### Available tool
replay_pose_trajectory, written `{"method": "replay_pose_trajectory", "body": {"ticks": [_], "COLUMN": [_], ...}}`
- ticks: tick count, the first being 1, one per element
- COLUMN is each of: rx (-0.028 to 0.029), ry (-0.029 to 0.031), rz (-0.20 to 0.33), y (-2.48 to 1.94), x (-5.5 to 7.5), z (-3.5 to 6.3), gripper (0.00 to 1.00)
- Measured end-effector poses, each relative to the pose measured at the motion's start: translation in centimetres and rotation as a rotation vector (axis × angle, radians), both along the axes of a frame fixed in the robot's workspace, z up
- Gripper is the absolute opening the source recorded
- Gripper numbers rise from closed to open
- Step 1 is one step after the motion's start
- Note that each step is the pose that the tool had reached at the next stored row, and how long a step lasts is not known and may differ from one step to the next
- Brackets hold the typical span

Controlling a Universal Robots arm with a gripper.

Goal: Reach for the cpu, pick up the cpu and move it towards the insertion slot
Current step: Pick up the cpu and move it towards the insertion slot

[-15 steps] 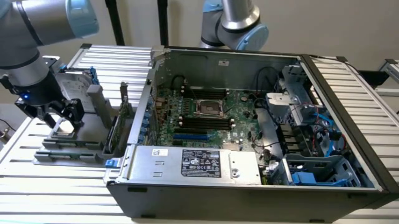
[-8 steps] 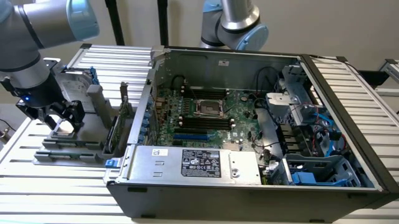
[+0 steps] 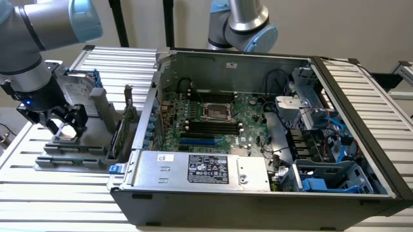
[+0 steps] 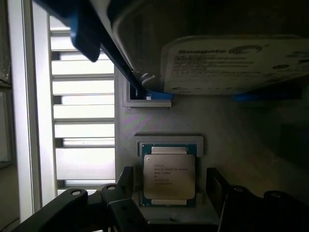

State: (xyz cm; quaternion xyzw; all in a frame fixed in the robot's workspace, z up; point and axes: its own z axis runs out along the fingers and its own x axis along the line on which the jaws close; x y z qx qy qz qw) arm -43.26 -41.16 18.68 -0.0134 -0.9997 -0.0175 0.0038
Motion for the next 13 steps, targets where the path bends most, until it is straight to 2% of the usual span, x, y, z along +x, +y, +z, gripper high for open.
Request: {"method": "replay_pose_trajectory", "body": {"ticks": [13], "rx": [0.0011], "ry": [0.0000], "rz": [0.016], "y": [0.22], "x": [-0.13], "z": [-0.15], "gripper": [0.71]}}
